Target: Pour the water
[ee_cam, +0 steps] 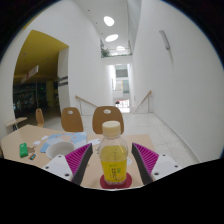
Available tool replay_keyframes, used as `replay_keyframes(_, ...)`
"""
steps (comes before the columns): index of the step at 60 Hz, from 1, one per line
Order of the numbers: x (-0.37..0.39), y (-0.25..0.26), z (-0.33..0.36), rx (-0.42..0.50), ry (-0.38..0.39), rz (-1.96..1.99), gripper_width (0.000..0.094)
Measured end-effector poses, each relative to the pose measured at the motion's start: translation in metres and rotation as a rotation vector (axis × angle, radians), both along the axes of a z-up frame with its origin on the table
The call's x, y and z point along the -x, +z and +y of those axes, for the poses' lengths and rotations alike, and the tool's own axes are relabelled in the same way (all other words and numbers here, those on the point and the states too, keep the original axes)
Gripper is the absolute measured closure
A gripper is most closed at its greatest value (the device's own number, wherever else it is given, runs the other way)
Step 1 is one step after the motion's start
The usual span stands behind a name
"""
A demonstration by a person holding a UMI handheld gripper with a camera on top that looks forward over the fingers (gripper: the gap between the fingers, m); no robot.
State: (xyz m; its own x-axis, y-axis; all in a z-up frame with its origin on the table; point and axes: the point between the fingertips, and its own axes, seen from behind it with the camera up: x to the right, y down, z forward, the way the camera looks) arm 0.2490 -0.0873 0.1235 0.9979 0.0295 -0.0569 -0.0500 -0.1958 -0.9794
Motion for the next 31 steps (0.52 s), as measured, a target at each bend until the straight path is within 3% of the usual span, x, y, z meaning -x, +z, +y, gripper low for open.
replay_keyframes(17,-0.028,0.023,-0.192,0.023,0.032,0.049,0.0079)
replay_keyframes(31,-0.052,0.006,-0.322,0.019,0.08,0.15,0.0081)
